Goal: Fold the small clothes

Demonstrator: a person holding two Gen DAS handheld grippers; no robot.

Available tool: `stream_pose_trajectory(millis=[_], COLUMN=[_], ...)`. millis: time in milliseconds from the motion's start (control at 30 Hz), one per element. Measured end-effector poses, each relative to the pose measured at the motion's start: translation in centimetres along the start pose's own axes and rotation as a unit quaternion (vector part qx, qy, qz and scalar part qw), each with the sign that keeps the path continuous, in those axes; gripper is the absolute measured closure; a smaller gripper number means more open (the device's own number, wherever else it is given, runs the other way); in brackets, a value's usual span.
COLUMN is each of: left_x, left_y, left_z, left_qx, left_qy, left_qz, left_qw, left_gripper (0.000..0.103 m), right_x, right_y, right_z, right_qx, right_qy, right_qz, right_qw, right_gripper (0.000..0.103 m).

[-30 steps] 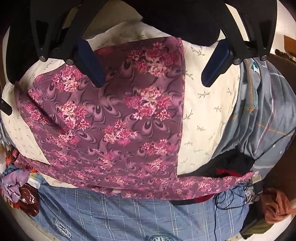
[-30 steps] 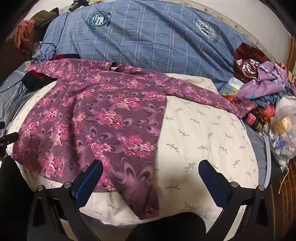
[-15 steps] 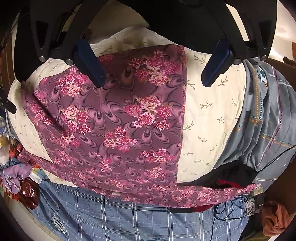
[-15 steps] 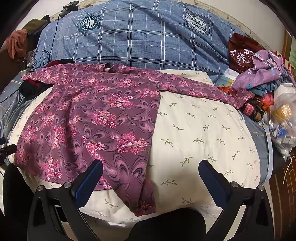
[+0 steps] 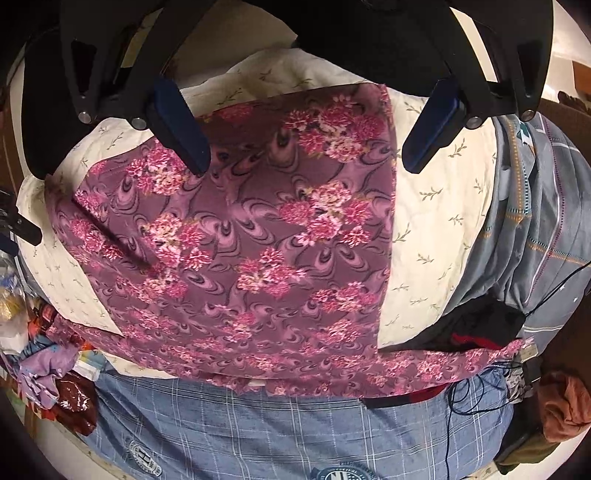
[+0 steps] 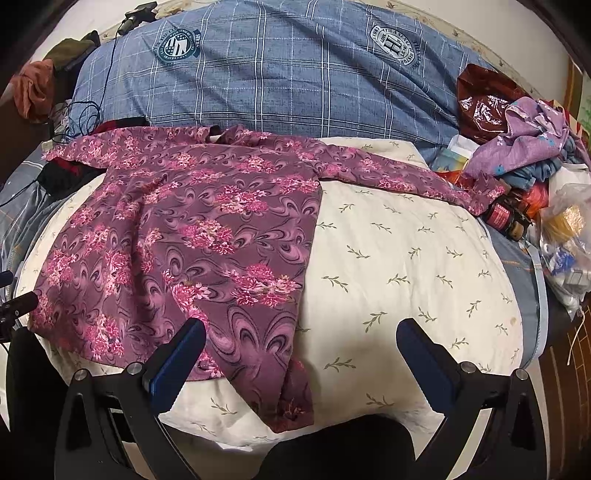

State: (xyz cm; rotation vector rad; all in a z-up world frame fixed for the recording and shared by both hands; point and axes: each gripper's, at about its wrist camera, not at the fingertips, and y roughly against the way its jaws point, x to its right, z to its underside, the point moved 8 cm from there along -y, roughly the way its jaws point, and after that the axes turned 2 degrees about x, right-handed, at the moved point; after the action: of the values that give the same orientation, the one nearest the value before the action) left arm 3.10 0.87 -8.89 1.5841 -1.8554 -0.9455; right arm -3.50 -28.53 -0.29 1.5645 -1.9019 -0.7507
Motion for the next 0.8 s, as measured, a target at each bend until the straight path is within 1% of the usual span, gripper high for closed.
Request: stream_pose_trajectory(millis=[200,800], left_x=[0.6,1.3], left_y=[0.1,-0.1], left_z=[0.0,0.2], left_qx=[0.006,0.0], left_qy=[-0.009,-0.015], left_qz=[0.003,0.007], left_qw=[0.9999,0.9999], left_gripper=[0.0,0.0], right_x=[-0.1,-0.4], right_y=[0.0,0.0], right_z=[-0.2,0.0], right_qx=[0.002,0.004], right_qy=[-0.003,-0.002], right_qz=[-0.002,-0.004], right_qw=[1.0,1.0], right_gripper=[0.0,0.0])
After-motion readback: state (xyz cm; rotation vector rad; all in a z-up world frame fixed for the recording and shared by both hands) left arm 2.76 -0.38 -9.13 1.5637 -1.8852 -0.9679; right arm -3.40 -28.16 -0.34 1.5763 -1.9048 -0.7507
